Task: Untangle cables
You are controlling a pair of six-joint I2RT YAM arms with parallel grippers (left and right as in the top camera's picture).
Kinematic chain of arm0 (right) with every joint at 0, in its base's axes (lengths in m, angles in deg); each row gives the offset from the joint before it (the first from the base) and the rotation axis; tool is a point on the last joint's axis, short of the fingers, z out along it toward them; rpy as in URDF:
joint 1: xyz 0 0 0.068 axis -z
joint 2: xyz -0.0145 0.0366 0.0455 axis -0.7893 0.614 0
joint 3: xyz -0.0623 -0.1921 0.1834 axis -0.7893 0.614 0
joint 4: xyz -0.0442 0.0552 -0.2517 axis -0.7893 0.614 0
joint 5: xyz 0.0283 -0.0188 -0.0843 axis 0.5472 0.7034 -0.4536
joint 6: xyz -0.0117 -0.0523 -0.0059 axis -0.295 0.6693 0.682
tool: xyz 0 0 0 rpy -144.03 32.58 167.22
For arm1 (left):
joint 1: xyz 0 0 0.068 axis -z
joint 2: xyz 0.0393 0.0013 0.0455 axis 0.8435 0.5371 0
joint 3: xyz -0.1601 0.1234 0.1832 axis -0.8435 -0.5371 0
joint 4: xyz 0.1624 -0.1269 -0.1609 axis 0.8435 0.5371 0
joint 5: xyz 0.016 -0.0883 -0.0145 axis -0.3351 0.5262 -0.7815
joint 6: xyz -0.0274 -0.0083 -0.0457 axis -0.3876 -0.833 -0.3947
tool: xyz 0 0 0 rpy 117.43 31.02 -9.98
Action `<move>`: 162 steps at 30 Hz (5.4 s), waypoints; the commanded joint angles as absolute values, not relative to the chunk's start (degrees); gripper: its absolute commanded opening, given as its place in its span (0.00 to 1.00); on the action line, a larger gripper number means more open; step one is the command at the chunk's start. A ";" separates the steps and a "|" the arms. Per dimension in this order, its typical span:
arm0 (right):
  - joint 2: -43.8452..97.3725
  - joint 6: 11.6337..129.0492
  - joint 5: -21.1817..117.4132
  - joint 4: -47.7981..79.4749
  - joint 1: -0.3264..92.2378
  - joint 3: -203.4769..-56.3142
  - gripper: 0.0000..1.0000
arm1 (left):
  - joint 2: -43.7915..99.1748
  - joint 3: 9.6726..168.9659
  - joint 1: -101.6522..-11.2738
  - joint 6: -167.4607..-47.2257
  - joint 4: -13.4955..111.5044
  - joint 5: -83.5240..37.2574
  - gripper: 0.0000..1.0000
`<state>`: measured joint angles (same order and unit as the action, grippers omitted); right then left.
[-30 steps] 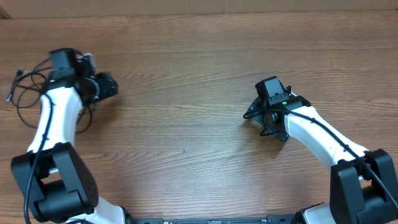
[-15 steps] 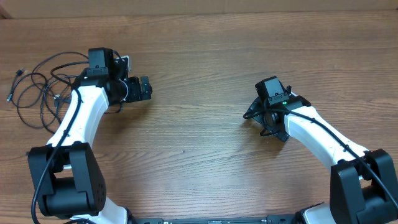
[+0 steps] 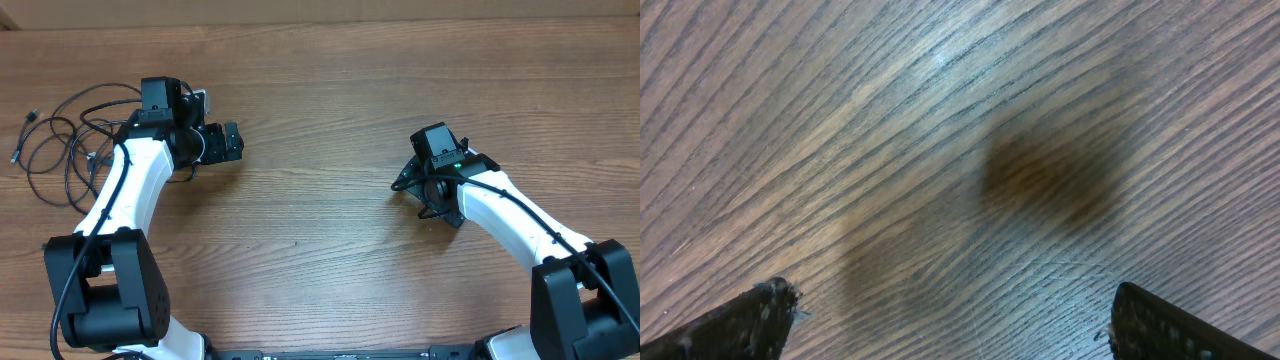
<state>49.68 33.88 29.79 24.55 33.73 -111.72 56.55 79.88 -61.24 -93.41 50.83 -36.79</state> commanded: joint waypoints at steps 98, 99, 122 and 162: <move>48.81 33.43 29.88 24.31 33.88 -111.52 1.00 | 33.74 52.25 -52.21 -88.43 26.92 -46.26 0.99; 48.81 33.43 29.88 24.31 33.88 -111.52 1.00 | 32.90 49.93 -52.21 -88.47 24.62 -46.26 1.00; 48.81 33.43 29.88 24.31 33.88 -111.52 1.00 | 7.40 13.56 -52.23 -95.55 -0.93 -46.28 1.00; 48.81 33.43 29.88 24.31 33.88 -111.50 1.00 | -39.90 9.72 -55.01 -82.46 19.44 -48.55 1.00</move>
<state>49.68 33.86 29.79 24.61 33.73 -111.72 -37.28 9.93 -53.30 -85.34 19.12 -47.88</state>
